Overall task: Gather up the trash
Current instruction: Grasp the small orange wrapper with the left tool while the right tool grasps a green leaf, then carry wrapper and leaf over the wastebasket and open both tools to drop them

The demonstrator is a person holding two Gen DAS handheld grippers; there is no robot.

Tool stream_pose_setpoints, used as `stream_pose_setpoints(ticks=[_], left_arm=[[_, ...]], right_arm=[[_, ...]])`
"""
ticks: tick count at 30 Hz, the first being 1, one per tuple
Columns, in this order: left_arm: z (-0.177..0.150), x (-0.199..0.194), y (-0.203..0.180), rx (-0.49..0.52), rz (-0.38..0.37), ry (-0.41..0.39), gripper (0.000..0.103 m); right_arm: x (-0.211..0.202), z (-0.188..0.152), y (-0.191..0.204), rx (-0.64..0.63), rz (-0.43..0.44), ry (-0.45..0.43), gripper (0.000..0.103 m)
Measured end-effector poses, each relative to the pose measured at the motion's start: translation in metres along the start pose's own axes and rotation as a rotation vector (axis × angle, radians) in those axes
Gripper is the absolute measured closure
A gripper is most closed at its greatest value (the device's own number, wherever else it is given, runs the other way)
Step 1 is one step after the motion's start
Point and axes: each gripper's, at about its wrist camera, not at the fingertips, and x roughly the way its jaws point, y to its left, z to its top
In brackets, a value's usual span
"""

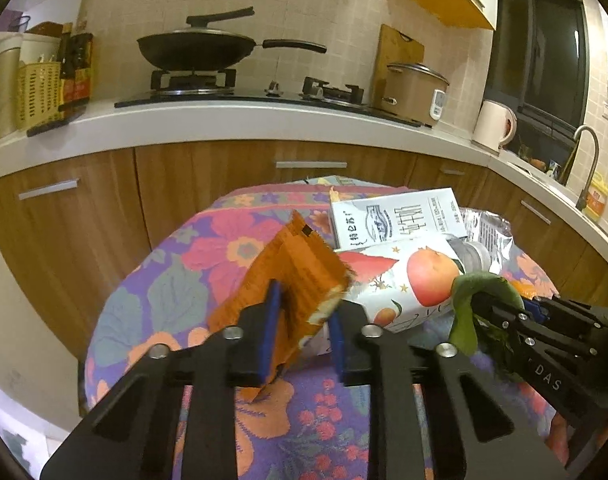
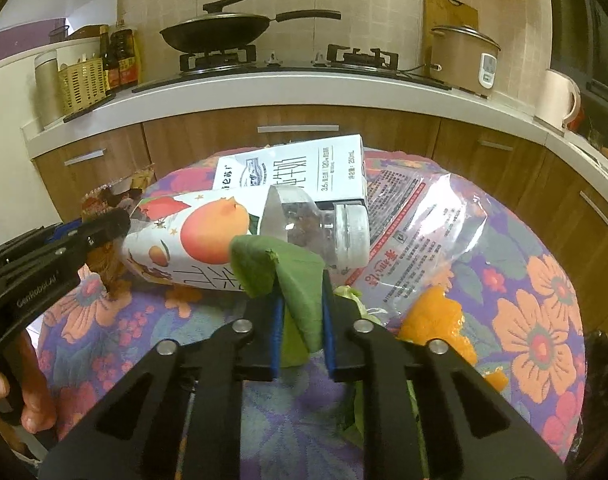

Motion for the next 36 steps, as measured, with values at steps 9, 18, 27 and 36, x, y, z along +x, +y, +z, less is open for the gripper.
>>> stream_pose_setpoints(ticks=[9,18,27,36], left_arm=[[0.004,-0.018,0.006,-0.022,-0.01,-0.056,0.103],[0.015,-0.05,-0.004,-0.012,-0.028,-0.148,0.103],[0.029,-0.068,-0.047,0.038,-0.121,-0.21,0.103],[0.036,-0.067,-0.12,0.115,-0.274,-0.223,0.103]], right_arm=[[-0.025,0.003,-0.006,0.047,0.026,-0.06,0.1],[-0.054,0.006,-0.016,0.078,0.03,-0.123,0.1],[-0.096,0.005,-0.045,0.13,-0.006,-0.217,0.1],[-0.14,-0.011,-0.109,0.221,-0.106,-0.282,0.1]])
